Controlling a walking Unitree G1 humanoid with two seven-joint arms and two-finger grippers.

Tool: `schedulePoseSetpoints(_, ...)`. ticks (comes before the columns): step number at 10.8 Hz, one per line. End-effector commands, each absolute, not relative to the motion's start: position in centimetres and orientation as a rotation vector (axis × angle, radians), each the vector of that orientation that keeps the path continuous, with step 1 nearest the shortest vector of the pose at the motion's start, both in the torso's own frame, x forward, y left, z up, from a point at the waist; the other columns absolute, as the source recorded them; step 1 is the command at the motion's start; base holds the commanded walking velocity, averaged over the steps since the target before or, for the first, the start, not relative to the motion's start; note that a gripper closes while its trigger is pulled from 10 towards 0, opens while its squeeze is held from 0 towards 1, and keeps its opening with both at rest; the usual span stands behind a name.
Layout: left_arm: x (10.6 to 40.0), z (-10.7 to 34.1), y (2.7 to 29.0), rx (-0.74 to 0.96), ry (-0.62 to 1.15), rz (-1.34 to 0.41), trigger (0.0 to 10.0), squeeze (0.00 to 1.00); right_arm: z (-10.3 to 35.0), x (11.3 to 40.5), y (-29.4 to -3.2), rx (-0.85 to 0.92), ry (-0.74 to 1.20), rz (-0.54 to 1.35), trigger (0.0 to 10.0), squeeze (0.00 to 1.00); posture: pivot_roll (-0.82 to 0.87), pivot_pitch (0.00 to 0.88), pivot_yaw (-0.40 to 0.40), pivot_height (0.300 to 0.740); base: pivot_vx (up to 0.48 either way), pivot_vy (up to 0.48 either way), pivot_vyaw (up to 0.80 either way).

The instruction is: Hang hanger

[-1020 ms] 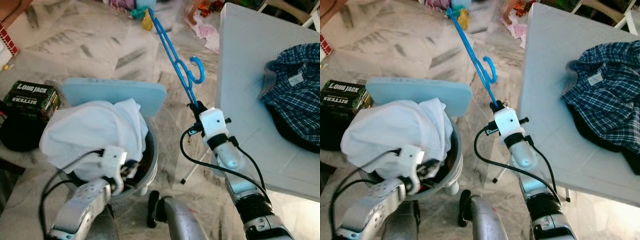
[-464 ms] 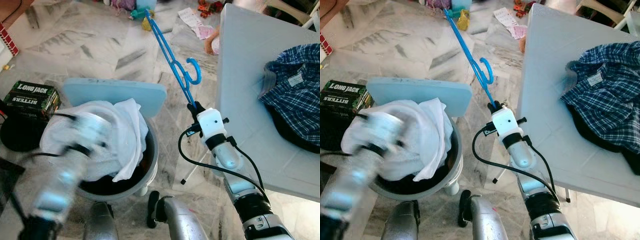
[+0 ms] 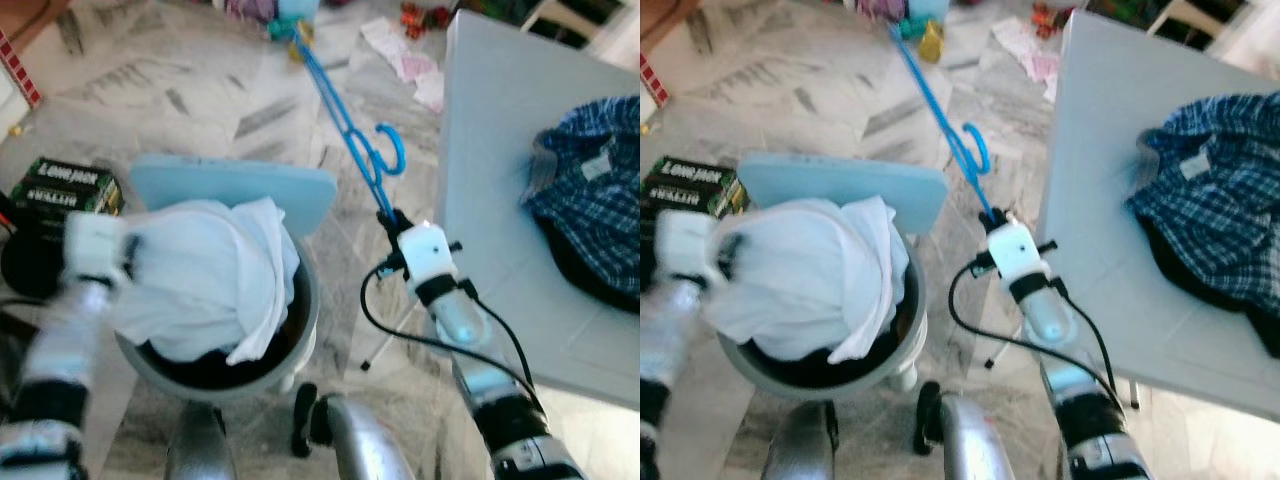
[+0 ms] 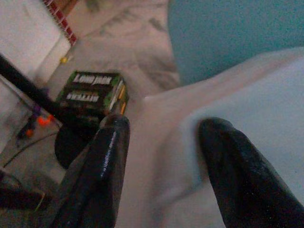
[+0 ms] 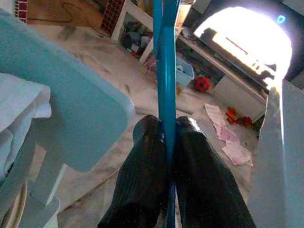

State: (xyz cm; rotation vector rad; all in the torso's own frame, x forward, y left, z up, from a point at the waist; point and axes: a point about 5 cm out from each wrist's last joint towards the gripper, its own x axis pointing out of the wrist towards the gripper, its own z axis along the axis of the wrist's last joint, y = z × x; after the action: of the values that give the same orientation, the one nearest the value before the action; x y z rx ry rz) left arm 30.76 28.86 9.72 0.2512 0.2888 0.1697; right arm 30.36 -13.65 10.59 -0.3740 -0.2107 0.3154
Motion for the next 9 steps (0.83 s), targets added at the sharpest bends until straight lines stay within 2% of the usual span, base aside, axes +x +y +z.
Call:
schedulePoseSetpoints(1,30.3,7.4,27.3,0.248,0.393,0.056,10.0,1.0,9.5,29.9,-14.6,-0.386,-0.153,0.306,10.0,0.0,0.03,0.243,-0.184,0.74,0.0,0.0,0.0)
schedulePoseSetpoints(2,30.1,6.3,25.5,0.235,0.424,-0.061,10.0,1.0,9.5,30.0,-14.5,-0.387,-0.154,0.305,10.0,0.0,0.03,0.244,-0.185,0.74,0.0,0.0,0.0)
schedulePoseSetpoints(4,29.1,4.2,22.9,0.289,0.47,-0.189,10.0,1.0,9.5,29.9,-14.4,-0.388,-0.153,0.308,10.0,0.0,0.03,0.244,-0.188,0.74,0.0,0.0,0.0)
schedulePoseSetpoints(6,28.4,3.5,22.4,0.314,0.493,-0.228,10.0,1.0,9.6,30.0,-14.4,-0.389,-0.152,0.309,10.0,0.0,0.03,0.244,-0.187,0.74,0.0,0.0,0.0)
schedulePoseSetpoints(9,25.0,0.8,20.1,0.314,0.663,-0.453,10.0,1.0,9.6,30.2,-14.2,-0.384,-0.154,0.306,10.0,0.0,0.05,0.237,-0.181,0.74,0.0,0.0,0.0)
